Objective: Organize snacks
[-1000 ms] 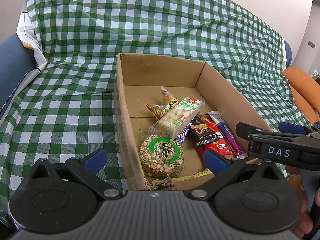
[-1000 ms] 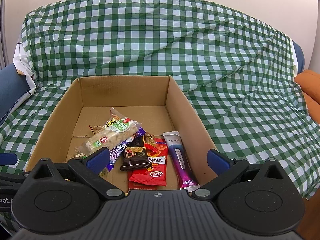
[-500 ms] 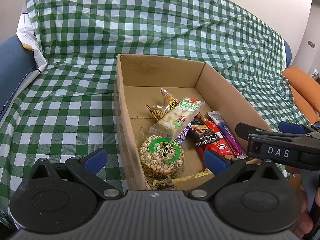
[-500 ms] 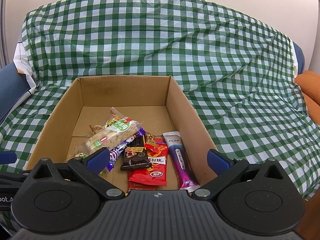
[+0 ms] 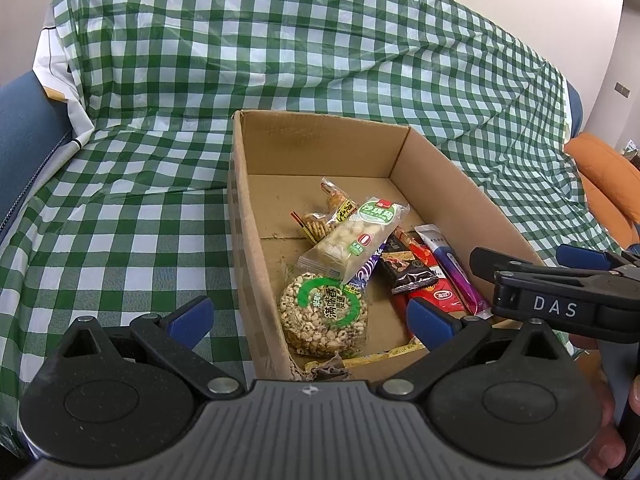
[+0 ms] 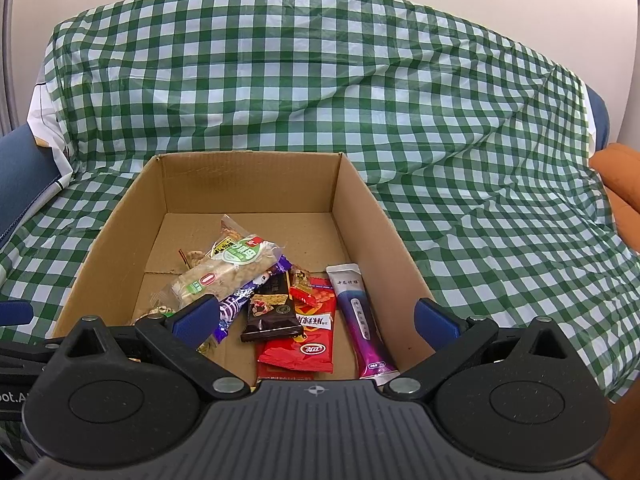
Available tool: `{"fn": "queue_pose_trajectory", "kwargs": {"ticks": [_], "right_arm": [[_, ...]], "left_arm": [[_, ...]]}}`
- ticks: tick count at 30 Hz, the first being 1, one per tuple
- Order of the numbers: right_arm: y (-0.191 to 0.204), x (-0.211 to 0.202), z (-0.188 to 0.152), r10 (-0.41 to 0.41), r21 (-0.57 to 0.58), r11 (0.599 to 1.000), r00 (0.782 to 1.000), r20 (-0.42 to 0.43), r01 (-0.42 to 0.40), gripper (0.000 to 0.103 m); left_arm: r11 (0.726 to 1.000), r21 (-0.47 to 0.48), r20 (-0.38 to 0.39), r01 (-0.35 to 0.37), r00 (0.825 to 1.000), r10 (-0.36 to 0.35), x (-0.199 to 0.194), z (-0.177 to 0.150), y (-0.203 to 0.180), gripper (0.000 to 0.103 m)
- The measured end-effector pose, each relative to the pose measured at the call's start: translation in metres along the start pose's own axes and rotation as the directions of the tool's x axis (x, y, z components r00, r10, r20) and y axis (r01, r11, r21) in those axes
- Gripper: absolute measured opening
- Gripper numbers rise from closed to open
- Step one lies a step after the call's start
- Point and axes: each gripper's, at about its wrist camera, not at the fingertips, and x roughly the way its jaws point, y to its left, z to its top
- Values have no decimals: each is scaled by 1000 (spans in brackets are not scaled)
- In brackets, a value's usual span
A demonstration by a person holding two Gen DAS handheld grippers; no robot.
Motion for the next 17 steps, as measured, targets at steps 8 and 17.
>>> {"fn": "queue_pose_trajectory", "kwargs": {"ticks": [8, 17], "right_arm": [[0, 0, 0, 0, -1, 1000, 1000, 1, 0, 102], [-1, -4, 3, 5, 20, 1000, 1000, 10, -5, 102]], "left_arm": [[1000, 0, 2, 0, 1000, 0, 0, 0, 0, 103], [1000, 15, 33, 13, 999, -13, -5, 4, -3, 103]]}}
